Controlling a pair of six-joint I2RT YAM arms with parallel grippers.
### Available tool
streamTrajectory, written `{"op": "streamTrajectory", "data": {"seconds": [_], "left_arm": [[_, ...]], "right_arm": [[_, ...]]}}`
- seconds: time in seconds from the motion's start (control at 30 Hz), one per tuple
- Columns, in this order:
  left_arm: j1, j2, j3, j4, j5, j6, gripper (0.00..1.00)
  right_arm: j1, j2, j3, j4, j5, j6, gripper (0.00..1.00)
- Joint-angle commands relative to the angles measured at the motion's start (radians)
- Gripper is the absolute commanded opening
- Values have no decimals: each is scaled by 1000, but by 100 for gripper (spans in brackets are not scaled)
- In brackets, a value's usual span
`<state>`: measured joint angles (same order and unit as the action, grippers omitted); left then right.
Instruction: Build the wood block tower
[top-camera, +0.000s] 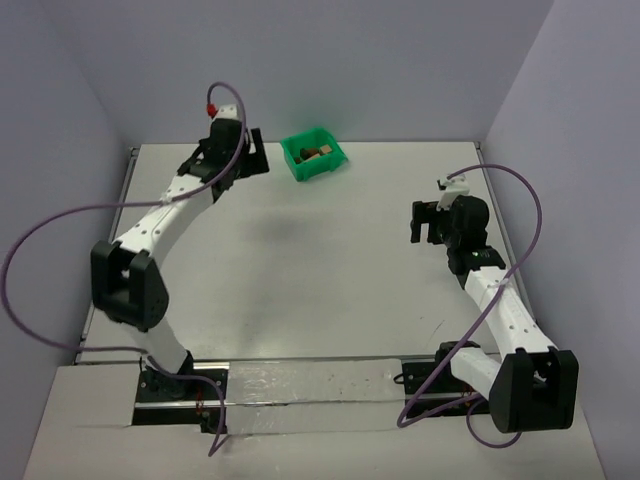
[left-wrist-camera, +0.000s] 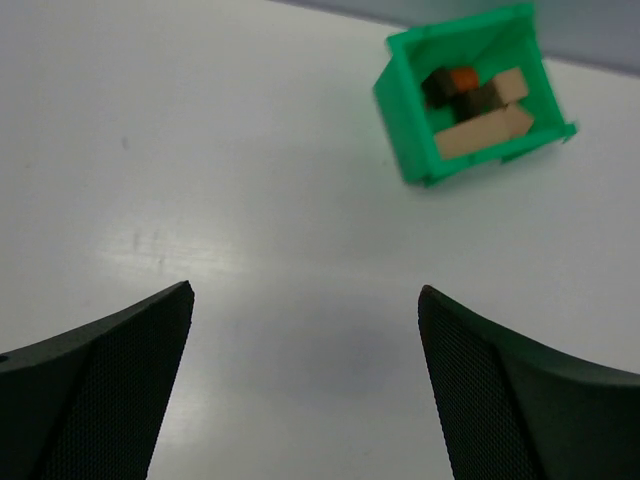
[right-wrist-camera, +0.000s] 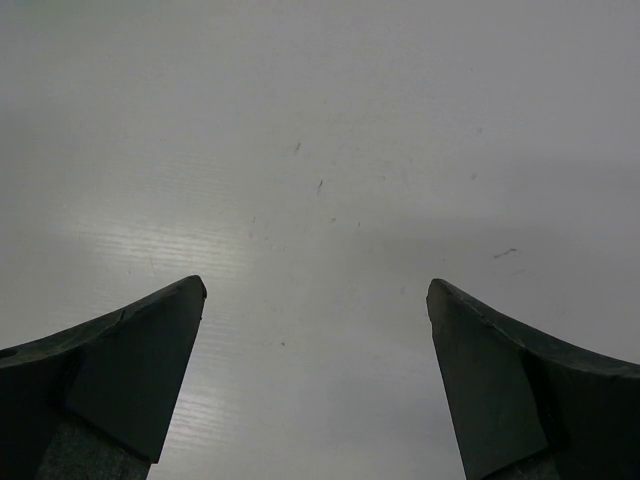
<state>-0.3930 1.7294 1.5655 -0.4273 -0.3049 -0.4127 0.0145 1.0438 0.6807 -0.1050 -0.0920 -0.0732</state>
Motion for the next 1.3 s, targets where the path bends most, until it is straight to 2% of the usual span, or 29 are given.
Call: {"op": "streamTrajectory", "data": {"seconds": [0.0,0.1,0.2,0.47,0.6,0.8,0.93,1.07,1.17,1.27], "left_arm": [[-82,268,404,-193,-140,-167,99],[-110,463,662,-267,-161,-226,93],[-114,569,759,-262,-158,-275,88],[-117,582,660,-99,-193,-327,89],[-116,639,700,-94,-219,-340,89],[-78,695,665,3,-190,-342,90],[-69,761,723,8,-169,-358,90],[-68,790,720,54,-168,-358,89],[-68,811,732,74,-162,-351,86],[-66,813,722,72,-154,-347,75]], "right_arm": [[-36,27,44,11,13,-12,100],[-41,50,49,7,17,-16,100],[-42,66,56,-1,17,-19,100],[-44,86,66,-6,-2,-19,100],[-44,93,72,-13,-7,-17,100],[-44,76,72,-19,-18,-14,100],[-45,65,69,-24,-20,-14,100],[-44,59,71,-25,-22,-11,100],[-45,56,70,-25,-20,-11,100],[-45,57,70,-24,-16,-11,100]]}}
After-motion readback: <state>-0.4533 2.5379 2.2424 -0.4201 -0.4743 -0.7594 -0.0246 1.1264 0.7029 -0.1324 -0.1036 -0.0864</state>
